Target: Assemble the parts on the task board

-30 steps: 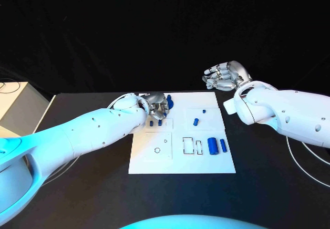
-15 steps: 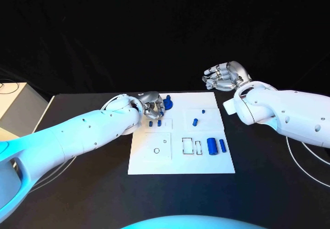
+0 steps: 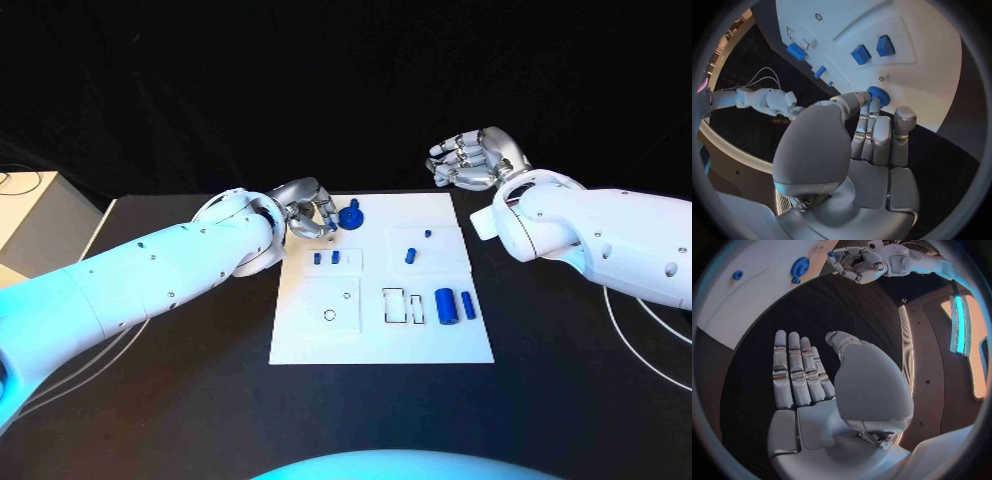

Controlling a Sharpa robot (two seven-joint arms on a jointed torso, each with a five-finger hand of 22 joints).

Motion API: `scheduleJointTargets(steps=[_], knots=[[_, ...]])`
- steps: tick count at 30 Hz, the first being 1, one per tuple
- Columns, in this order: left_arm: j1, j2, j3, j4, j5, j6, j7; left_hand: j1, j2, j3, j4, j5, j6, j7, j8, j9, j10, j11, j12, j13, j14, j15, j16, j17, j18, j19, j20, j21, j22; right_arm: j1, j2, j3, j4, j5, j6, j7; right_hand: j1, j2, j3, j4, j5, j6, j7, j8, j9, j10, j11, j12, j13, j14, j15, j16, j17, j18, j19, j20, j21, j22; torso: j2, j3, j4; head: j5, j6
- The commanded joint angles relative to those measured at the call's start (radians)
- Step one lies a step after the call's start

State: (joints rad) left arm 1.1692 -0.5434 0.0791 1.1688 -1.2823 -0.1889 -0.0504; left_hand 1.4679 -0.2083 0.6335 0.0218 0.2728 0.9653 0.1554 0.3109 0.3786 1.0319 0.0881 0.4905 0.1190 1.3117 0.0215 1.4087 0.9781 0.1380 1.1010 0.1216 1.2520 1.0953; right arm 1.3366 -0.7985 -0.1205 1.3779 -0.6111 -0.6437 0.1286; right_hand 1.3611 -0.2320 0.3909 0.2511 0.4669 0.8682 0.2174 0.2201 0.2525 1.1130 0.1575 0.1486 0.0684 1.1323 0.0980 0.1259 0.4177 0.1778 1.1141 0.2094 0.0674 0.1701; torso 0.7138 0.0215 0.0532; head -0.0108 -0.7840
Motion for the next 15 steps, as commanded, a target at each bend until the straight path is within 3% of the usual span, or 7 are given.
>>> scheduleJointTargets(steps=[1, 15], knots=[[0.001, -0.003, 0.002, 0.005, 0.021, 0.025, 0.01, -0.014, 0.0, 0.0, -0.003, -0.003, 0.011, 0.0, -0.006, 0.001, 0.008, 0.003, -0.007, 0.001, 0.007, 0.001, 0.007, -0.001, -0.007, 0.011, 0.0, 0.007, 0.002, 0.0, 0.0, 0.0, 0.0, -0.016, -0.001, 0.013, 0.003, -0.006, 0.008, 0.001, 0.003, 0.0, 0.008, -0.004, -0.002, -0.004, -0.001, -0.007, -0.001, 0.004, 0.006, -0.007, -0.002, 0.006, -0.005, 0.0, 0.0, -0.001, 0.001, 0.0004, -0.0015, 0.003, -0.001], [-0.001, 0.017, -0.001, -0.027, -0.016, 0.055, -0.018, -0.019, 0.0, -0.002, -0.003, -0.004, 0.013, 0.0, -0.007, 0.002, 0.009, 0.002, -0.01, 0.001, 0.006, 0.001, 0.006, -0.006, -0.006, 0.01, 0.0, 0.007, 0.002, 0.0, 0.004, 0.0, -0.004, -0.017, 0.001, 0.012, 0.003, -0.006, 0.008, 0.001, 0.003, 0.0, 0.008, -0.004, -0.002, -0.004, -0.001, -0.007, -0.001, 0.004, 0.006, -0.007, -0.002, 0.006, -0.005, 0.0, 0.0, -0.001, 0.001, 0.0016, -0.0051, 0.01, -0.002]])
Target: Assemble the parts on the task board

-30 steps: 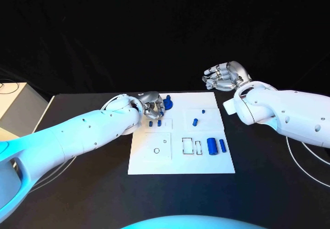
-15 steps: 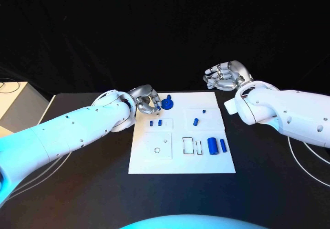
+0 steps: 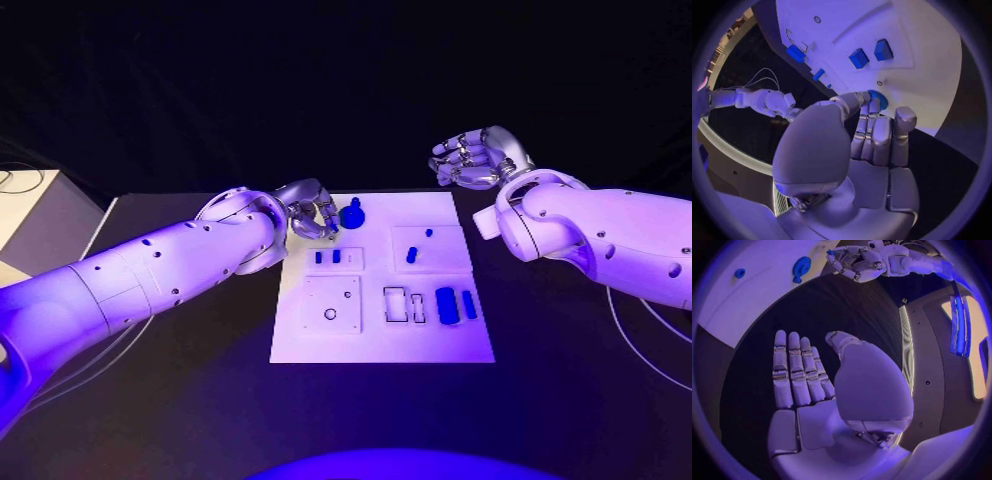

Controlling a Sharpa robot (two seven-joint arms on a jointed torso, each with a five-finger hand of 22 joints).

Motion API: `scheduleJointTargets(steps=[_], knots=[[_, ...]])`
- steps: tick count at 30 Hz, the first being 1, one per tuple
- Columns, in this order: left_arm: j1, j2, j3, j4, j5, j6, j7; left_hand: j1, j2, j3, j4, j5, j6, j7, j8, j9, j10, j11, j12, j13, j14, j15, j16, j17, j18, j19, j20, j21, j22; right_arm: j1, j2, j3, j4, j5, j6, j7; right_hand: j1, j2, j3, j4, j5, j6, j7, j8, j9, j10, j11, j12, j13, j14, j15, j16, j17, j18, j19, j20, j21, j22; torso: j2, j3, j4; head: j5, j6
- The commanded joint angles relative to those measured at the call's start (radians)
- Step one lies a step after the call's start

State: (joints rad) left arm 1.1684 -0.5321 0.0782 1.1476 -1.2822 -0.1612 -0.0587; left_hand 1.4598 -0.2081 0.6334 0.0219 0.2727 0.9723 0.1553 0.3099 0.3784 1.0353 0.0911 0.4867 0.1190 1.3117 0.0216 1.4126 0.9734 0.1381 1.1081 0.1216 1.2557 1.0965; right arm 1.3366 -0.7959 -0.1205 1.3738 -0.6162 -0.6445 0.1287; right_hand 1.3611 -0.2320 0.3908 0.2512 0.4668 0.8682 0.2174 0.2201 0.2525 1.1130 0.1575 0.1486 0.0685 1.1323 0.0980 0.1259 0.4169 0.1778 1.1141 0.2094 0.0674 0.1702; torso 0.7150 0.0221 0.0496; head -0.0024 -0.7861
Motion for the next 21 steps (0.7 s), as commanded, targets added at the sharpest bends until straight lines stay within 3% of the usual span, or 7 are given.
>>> scheduleJointTargets(steps=[1, 21], knots=[[0.0, 0.008, -0.001, -0.008, -0.017, 0.03, -0.012, -0.011, 0.0, -0.002, -0.003, -0.005, 0.005, 0.0, -0.007, 0.002, 0.006, -0.001, -0.007, 0.001, 0.006, 0.001, 0.002, -0.001, -0.006, 0.002, 0.0, 0.003, 0.0, 0.0, 0.001, 0.0, 0.0, -0.012, 0.002, 0.012, 0.003, -0.006, 0.008, 0.001, 0.003, 0.0, 0.008, -0.004, -0.002, -0.004, -0.001, -0.006, -0.002, 0.004, 0.006, -0.007, -0.001, 0.006, -0.005, 0.0, 0.0, -0.001, 0.0, 0.0009, -0.0015, 0.003, 0.001], [0.0, 0.016, -0.005, -0.028, -0.027, 0.057, -0.04, -0.012, -0.001, -0.002, -0.005, -0.005, 0.006, 0.0, -0.008, 0.002, 0.007, -0.001, -0.008, 0.001, 0.004, 0.001, 0.001, -0.004, -0.007, 0.003, 0.0, 0.003, 0.001, 0.0, 0.002, 0.0, -0.002, -0.012, 0.003, 0.012, 0.003, -0.006, 0.01, 0.0, 0.005, 0.001, 0.008, -0.004, -0.002, -0.003, -0.001, -0.006, -0.002, 0.005, 0.006, -0.007, -0.002, 0.006, -0.005, 0.0, 0.0, -0.003, 0.0, 0.0001, 0.0006, 0.004, -0.001]])
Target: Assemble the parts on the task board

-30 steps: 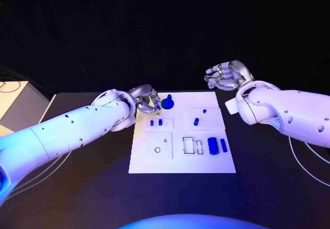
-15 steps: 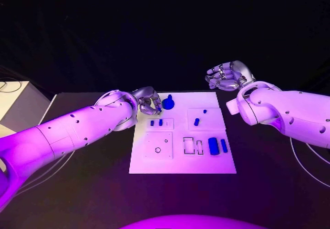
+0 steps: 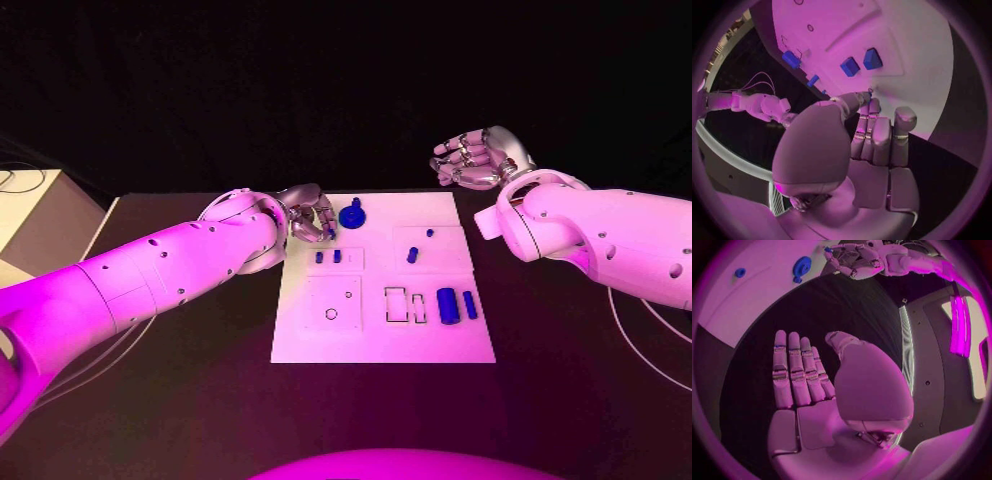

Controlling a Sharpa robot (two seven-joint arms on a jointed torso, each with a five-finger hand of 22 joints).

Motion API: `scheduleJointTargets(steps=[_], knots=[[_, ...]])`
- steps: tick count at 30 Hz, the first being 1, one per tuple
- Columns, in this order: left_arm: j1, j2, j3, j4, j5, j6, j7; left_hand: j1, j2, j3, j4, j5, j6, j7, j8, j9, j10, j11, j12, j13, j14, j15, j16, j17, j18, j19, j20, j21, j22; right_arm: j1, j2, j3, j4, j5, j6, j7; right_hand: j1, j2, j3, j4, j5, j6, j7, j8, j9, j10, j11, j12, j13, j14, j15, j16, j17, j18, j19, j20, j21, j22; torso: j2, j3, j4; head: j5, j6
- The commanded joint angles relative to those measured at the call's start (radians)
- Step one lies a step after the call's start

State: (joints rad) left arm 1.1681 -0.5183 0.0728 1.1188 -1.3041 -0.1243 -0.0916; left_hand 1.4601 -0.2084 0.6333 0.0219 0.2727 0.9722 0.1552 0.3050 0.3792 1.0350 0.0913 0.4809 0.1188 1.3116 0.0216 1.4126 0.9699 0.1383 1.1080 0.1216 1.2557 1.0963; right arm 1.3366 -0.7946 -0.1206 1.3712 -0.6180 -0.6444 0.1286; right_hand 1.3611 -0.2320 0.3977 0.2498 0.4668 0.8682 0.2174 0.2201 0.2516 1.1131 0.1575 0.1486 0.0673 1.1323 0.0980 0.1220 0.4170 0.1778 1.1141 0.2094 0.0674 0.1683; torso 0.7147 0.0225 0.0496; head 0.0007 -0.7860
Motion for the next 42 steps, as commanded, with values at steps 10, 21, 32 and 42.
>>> scheduleJointTargets(steps=[10, 21, 32, 42], knots=[[0.0, 0.009, -0.002, -0.005, -0.004, 0.022, -0.011, -0.013, 0.0, -0.003, -0.005, -0.005, 0.007, 0.0, -0.003, 0.001, 0.008, -0.001, -0.003, 0.001, 0.003, 0.001, 0.001, -0.004, -0.006, 0.0, 0.001, 0.002, -0.001, 0.0, 0.003, 0.0, 0.0, -0.01, 0.004, 0.012, 0.003, -0.006, 0.004, 0.001, 0.005, 0.001, 0.008, -0.004, -0.001, -0.003, -0.001, -0.006, -0.001, 0.005, 0.006, -0.003, -0.002, 0.006, -0.005, 0.0, 0.0, -0.001, 0.001, -0.0007, -0.0001, 0.002, -0.002], [0.0, 0.009, -0.004, -0.01, -0.013, 0.033, -0.019, -0.013, 0.001, -0.002, -0.007, -0.005, 0.007, -0.001, -0.004, 0.001, 0.009, -0.002, -0.005, 0.001, 0.002, 0.001, 0.0, -0.006, -0.006, -0.001, 0.0, 0.001, -0.002, 0.0, 0.001, 0.0, -0.001, -0.01, 0.004, 0.012, 0.003, -0.006, 0.004, 0.001, 0.005, 0.001, 0.008, -0.004, -0.001, -0.003, -0.001, -0.006, -0.001, 0.005, 0.006, -0.003, -0.002, 0.006, -0.005, 0.0, 0.0, -0.001, 0.0, 0.0005, 0.0008, 0.002, -0.005], [0.0, 0.011, -0.005, -0.011, -0.021, 0.035, -0.024, -0.013, 0.002, -0.002, -0.007, -0.005, 0.008, -0.001, -0.004, 0.001, 0.01, -0.002, -0.005, 0.001, -0.001, 0.001, -0.002, -0.014, -0.005, -0.004, 0.0, -0.001, -0.004, 0.0, 0.001, 0.0, -0.001, -0.01, 0.004, 0.012, 0.003, -0.006, 0.004, 0.001, 0.005, 0.001, 0.008, -0.004, -0.001, -0.003, -0.001, -0.006, -0.001, 0.005, 0.006, -0.003, -0.002, 0.006, -0.005, 0.0, 0.0, -0.001, 0.0, 0.0003, -0.0002, 0.003, -0.004], [0.0, 0.015, -0.006, -0.012, -0.02, 0.034, -0.023, -0.013, 0.003, -0.002, -0.008, -0.005, 0.009, -0.001, -0.004, 0.002, 0.011, -0.002, -0.006, 0.002, -0.002, 0.0, -0.003, -0.017, -0.005, -0.004, 0.0, -0.001, -0.004, 0.0, 0.002, 0.0, -0.001, -0.01, 0.004, 0.012, 0.003, -0.006, 0.004, 0.001, 0.005, 0.001, 0.008, -0.004, -0.001, -0.003, -0.001, -0.006, -0.001, 0.005, 0.006, -0.003, -0.002, 0.006, -0.005, 0.0, 0.0, -0.001, 0.0, 0.0003, 0.0003, 0.002, -0.003]])
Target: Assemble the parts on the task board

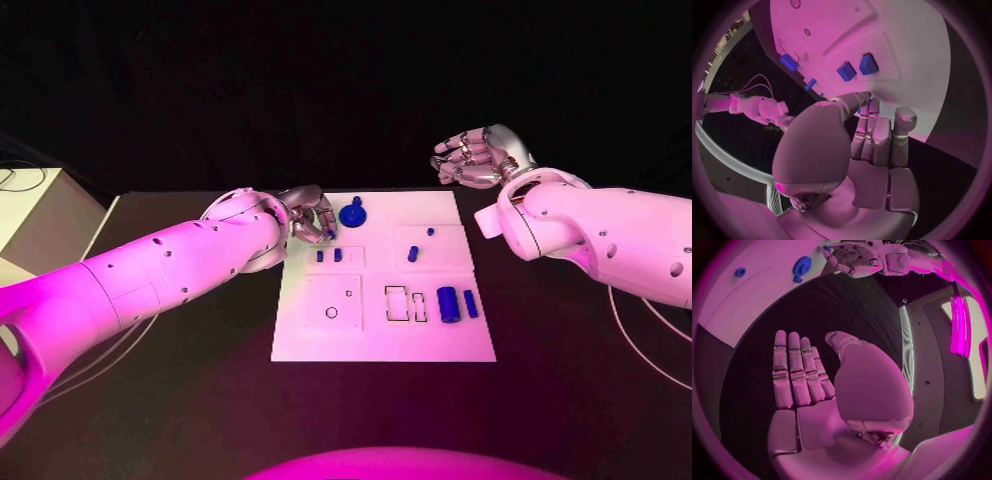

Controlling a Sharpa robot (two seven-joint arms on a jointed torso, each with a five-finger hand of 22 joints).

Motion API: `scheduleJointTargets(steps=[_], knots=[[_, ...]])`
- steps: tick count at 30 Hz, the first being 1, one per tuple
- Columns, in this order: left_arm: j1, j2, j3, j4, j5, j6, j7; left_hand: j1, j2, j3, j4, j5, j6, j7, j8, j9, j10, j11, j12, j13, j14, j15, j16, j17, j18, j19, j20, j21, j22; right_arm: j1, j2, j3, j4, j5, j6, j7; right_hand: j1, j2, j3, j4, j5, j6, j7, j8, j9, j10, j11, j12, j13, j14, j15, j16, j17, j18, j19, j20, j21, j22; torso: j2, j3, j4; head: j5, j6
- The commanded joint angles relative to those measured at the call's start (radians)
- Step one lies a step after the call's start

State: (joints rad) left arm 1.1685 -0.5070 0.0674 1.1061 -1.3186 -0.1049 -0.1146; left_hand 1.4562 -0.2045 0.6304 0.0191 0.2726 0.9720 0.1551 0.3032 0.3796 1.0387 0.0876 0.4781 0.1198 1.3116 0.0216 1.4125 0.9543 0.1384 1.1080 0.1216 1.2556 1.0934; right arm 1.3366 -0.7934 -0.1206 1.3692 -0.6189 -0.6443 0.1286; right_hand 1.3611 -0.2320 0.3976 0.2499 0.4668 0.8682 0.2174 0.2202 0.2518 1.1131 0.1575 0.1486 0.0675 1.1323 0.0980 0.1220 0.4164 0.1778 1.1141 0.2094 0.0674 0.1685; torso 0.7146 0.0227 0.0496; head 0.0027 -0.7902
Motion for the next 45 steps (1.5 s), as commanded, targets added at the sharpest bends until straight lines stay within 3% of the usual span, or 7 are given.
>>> scheduleJointTargets(steps=[1, 16, 21, 30, 36, 45], knots=[[0.0, 0.005, -0.001, 0.0, -0.005, 0.015, 0.0, -0.01, -0.001, 0.001, -0.005, -0.005, 0.01, -0.001, -0.002, 0.001, 0.008, 0.002, -0.003, 0.001, -0.002, 0.0, -0.003, 0.0, -0.005, -0.005, 0.0, -0.001, -0.002, 0.0, 0.001, 0.0, 0.001, -0.009, 0.004, 0.012, 0.003, -0.006, 0.004, 0.001, 0.005, 0.001, 0.008, -0.004, -0.001, -0.003, -0.001, -0.006, -0.001, 0.005, 0.006, -0.003, -0.001, 0.006, -0.005, 0.0, 0.0, -0.001, 0.0, 0.0, 0.0004, 0.0, 0.001], [-0.001, 0.011, -0.015, -0.001, -0.008, 0.031, -0.003, -0.044, -0.019, -0.029, -0.004, -0.007, 0.004, -0.003, -0.016, 0.002, 0.015, 0.0, -0.009, 0.008, -0.008, 0.001, -0.002, -0.008, -0.002, -0.023, 0.004, -0.017, -0.017, 0.0, 0.001, 0.0, 0.0, -0.009, 0.006, 0.011, 0.0, -0.009, 0.009, -0.001, 0.007, 0.002, 0.008, -0.005, -0.002, -0.002, -0.001, -0.006, -0.002, 0.006, 0.005, -0.005, -0.003, 0.006, -0.004, 0.0, 0.001, -0.006, 0.0, 0.0002, 0.0004, -0.002, -0.002], [-0.001, 0.01, -0.017, 0.0, -0.012, 0.033, -0.007, -0.043, -0.011, -0.049, -0.016, -0.006, 0.01, -0.012, -0.01, 0.009, 0.013, -0.01, 0.033, 0.036, -0.001, -0.007, 0.011, 0.012, -0.002, -0.021, -0.001, -0.02, -0.017, 0.0, 0.001, 0.0, 0.0, -0.009, 0.007, 0.01, 0.0, -0.009, 0.009, -0.001, 0.007, 0.002, 0.008, -0.005, -0.002, -0.002, -0.001, -0.006, -0.002, 0.006, 0.005, -0.005, -0.003, 0.006, -0.004, 0.0, 0.001, -0.006, 0.0, -0.0001, 0.0003, -0.002, -0.003], [-0.001, 0.008, -0.018, 0.0, -0.013, 0.025, -0.008, -0.046, -0.007, -0.058, -0.022, -0.005, -0.01, -0.009, -0.016, 0.01, -0.023, -0.008, 0.071, 0.062, -0.007, -0.006, 0.015, 0.007, -0.001, -0.029, -0.002, -0.029, -0.026, 0.0, 0.001, 0.0, -0.001, -0.009, 0.007, 0.01, -0.002, -0.009, 0.01, -0.001, 0.007, 0.002, 0.008, -0.006, -0.002, -0.002, -0.001, -0.006, -0.002, 0.006, 0.006, -0.006, -0.003, 0.006, -0.004, 0.0, 0.001, -0.008, 0.001, -0.0008, 0.0002, -0.002, -0.002], [-0.001, 0.007, -0.018, 0.0, -0.011, 0.016, -0.005, -0.054, -0.011, -0.057, -0.026, -0.005, -0.075, -0.001, -0.05, -0.006, -0.068, -0.006, 0.132, 0.098, -0.01, -0.003, 0.024, 0.009, -0.001, -0.025, 0.002, -0.03, -0.023, 0.0, 0.001, 0.0, -0.001, -0.009, 0.007, 0.01, -0.002, -0.009, 0.01, -0.001, 0.007, 0.002, 0.008, -0.006, -0.002, -0.002, -0.001, -0.006, -0.002, 0.006, 0.006, -0.006, -0.003, 0.006, -0.004, 0.0, 0.001, -0.008, 0.0, -0.0006, 0.0002, -0.002, -0.003], [-0.001, 0.005, -0.018, 0.002, -0.009, 0.007, -0.005, -0.057, -0.013, -0.056, -0.025, -0.005, -0.098, -0.001, -0.061, -0.014, -0.084, -0.006, 0.152, 0.109, -0.011, -0.003, 0.028, 0.009, -0.001, -0.025, 0.002, -0.032, -0.024, 0.0, 0.0, 0.0, -0.001, -0.014, 0.008, 0.009, -0.004, -0.01, 0.011, -0.002, 0.007, 0.002, 0.008, -0.007, -0.002, -0.003, -0.001, -0.007, -0.003, 0.006, 0.006, -0.006, -0.004, 0.006, -0.004, 0.001, 0.001, -0.009, 0.0, -0.0005, 0.0, -0.002, -0.003]])
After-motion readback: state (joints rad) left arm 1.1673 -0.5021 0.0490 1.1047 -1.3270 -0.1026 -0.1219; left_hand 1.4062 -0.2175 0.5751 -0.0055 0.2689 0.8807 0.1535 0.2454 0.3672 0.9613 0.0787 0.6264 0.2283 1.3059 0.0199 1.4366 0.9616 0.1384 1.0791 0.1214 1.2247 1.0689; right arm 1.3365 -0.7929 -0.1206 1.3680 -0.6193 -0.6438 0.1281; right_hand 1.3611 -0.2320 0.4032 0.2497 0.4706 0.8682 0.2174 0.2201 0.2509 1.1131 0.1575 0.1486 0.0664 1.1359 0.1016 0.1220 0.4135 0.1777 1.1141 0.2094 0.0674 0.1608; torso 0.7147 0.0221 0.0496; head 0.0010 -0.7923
